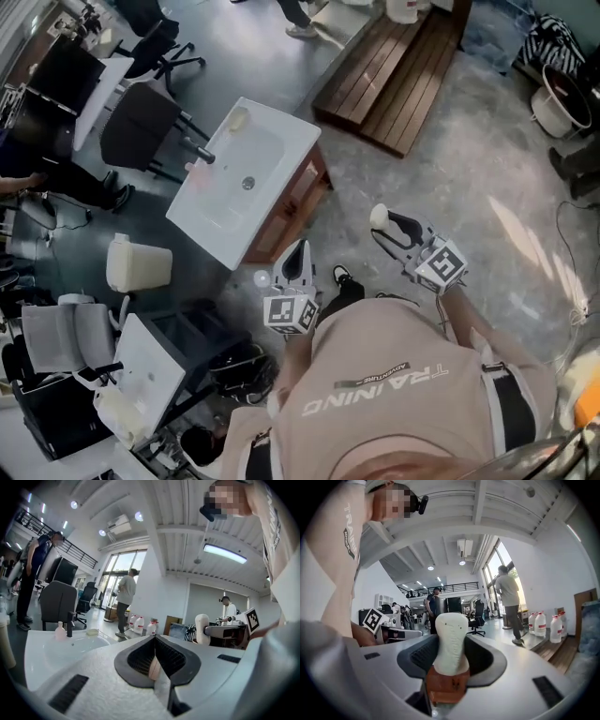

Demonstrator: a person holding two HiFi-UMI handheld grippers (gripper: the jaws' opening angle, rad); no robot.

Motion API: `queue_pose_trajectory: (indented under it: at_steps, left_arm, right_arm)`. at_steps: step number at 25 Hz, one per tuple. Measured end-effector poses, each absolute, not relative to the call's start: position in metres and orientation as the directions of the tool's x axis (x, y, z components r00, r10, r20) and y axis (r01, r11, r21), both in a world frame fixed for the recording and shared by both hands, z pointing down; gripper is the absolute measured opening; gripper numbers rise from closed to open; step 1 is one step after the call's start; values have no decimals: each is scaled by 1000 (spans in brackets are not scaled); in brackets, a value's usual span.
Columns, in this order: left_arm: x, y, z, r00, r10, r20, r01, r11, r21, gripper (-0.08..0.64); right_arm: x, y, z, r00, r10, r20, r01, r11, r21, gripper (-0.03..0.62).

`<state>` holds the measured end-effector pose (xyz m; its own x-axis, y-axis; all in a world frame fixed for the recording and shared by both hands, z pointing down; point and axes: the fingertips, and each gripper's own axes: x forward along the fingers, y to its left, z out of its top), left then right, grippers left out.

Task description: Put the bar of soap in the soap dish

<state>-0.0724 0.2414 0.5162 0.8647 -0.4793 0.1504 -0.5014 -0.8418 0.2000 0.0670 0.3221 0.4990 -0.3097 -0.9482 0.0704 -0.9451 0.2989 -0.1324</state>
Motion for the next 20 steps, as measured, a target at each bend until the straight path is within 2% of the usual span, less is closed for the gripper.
queue_pose_trajectory:
  at_steps: [11,20]
  left_arm:
    - [-46,128,510,912,-388,132,-407,-896,178,11]
    - [-29,81,532,900,-392,193,-429,-877,219,11]
  right_arm:
    - [75,199,481,-276,-961,17,-953,271,-132,166]
    - [101,154,504,-273,-960,62,-948,258,-186,166]
